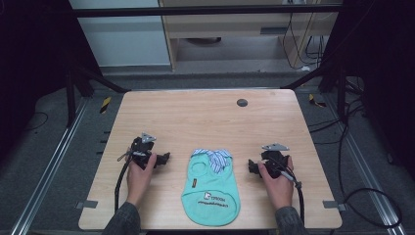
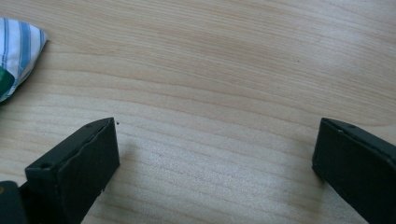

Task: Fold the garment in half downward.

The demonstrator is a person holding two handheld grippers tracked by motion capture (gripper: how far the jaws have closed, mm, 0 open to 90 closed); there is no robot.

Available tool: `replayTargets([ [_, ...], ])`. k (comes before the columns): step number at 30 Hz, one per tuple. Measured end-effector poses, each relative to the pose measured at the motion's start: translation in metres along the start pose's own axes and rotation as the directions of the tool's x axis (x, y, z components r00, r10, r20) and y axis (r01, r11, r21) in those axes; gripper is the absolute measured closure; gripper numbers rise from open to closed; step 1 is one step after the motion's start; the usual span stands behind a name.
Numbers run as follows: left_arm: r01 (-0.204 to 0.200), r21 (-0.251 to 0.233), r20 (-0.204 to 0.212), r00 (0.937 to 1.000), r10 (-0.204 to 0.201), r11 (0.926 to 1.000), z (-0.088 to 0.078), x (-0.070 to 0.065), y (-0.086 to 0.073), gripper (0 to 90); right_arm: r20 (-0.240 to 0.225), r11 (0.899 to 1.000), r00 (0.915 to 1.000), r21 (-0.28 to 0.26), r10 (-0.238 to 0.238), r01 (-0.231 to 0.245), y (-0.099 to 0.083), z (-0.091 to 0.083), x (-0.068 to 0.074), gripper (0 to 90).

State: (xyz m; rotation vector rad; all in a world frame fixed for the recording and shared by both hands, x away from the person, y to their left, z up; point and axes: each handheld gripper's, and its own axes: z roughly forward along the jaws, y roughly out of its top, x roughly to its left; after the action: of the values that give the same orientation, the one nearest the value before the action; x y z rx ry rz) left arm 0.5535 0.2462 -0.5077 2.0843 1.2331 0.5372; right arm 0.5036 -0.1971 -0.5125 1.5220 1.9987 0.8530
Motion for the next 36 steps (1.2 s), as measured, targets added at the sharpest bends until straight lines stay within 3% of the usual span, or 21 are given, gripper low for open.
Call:
replayTargets([
  [5, 0.046, 0.0, -0.047, 0.9979, -0.046, 0.999, -0.006, -0.007, -0.006, 0.0, -0.04, 0.999, 0.9987, -0.006, -0.032, 0.032, 0.0, 0.0, 0.0, 2.2],
  [15, 0.058, 0.0, -0.059, 0.9966, -0.058, 0.9983, -0.012, -0.015, -0.012, 0.0, -0.038, 1.0, 0.999, 0.0, -0.023, 0.023, 0.0, -0.001, 0.002, 0.8],
  [22, 0.018, -0.005, -0.024, 0.9995, -0.018, 0.9998, -0.015, -0.017, -0.013, 2.1, -0.043, 1.0, 0.9987, 0.0, -0.027, 0.027, -0.001, -0.002, 0.002, 0.9],
  [25, 0.0, 0.026, 0.0, 1.0, 0.0, 0.9997, -0.019, -0.022, -0.01, 3.5, -0.046, 0.999, 0.9985, -0.007, -0.031, 0.031, -0.002, -0.005, 0.002, 8.4],
  [29, -0.024, 0.022, 0.028, 0.9993, 0.023, 0.9995, -0.027, -0.029, -0.003, 3.8, -0.049, 0.999, 0.9981, -0.018, -0.037, 0.036, 0.001, -0.012, 0.004, 11.2],
  [30, -0.058, 0.023, 0.032, 0.9979, 0.057, 0.9981, -0.029, -0.035, 0.003, 3.8, -0.063, 0.998, 0.9965, -0.032, -0.056, 0.054, 0.008, -0.02, 0.007, 14.2],
  [35, -0.14, 0.029, 0.078, 0.9875, 0.137, 0.9898, -0.024, -0.048, 0.027, 4.3, -0.106, 0.99, 0.9853, -0.054, -0.134, 0.129, 0.027, -0.026, 0.018, 22.5],
  [36, -0.141, 0.027, 0.084, 0.9868, 0.139, 0.9896, -0.022, -0.049, 0.032, 5.0, -0.124, 0.987, 0.9799, -0.054, -0.156, 0.15, 0.034, -0.025, 0.022, 27.8],
])
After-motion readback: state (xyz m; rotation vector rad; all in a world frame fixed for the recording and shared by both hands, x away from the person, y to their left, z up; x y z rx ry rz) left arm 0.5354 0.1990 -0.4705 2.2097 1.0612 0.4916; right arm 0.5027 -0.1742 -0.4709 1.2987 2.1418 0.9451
